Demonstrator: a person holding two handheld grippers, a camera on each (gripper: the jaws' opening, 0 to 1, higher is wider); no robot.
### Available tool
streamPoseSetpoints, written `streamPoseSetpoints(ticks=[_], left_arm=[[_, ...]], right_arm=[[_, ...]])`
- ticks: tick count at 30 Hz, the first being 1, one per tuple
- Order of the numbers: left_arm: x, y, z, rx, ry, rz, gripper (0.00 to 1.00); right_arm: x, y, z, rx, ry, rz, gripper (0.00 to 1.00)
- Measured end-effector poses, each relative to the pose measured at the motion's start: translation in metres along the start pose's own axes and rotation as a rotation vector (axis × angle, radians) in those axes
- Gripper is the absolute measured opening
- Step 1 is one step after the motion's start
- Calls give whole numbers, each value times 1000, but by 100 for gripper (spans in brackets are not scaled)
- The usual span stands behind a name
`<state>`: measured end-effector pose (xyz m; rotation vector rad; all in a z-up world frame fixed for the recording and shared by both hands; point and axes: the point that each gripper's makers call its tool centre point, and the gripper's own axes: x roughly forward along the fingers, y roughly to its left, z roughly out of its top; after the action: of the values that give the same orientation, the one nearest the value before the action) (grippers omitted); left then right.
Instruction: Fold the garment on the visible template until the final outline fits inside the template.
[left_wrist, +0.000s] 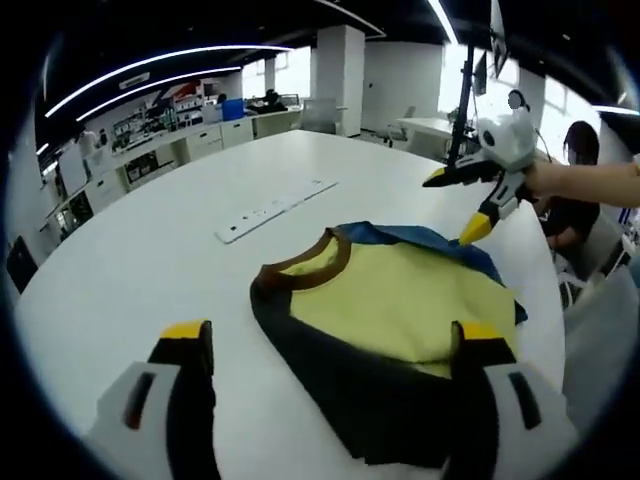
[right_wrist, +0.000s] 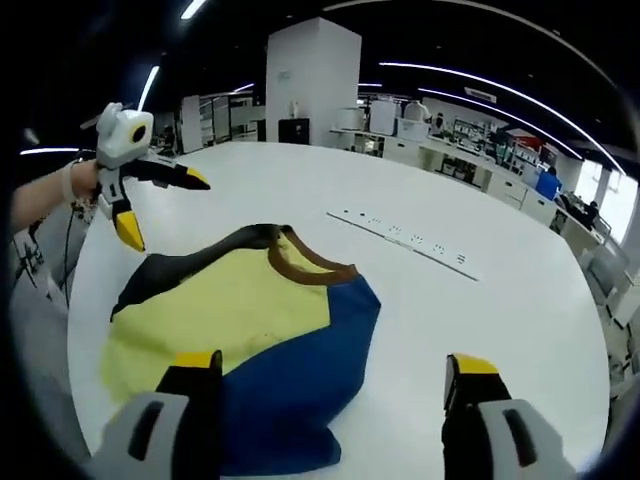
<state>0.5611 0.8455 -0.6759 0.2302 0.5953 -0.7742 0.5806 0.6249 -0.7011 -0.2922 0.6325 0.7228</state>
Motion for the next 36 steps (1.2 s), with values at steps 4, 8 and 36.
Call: streamPoseSetpoints(ticks=[4, 8, 36], left_arm=[[-14, -6, -6, 0, 13, 11, 94], [-27, -14, -12, -5, 9, 14, 90], [-98, -73, -64, -10, 11, 58, 75]], right_arm=[[-16, 3, 2, -2, -22, -15, 91], [-28, 9, -3, -2, -25, -22, 90], [-90, 77, -58, -65, -16, 11, 77]])
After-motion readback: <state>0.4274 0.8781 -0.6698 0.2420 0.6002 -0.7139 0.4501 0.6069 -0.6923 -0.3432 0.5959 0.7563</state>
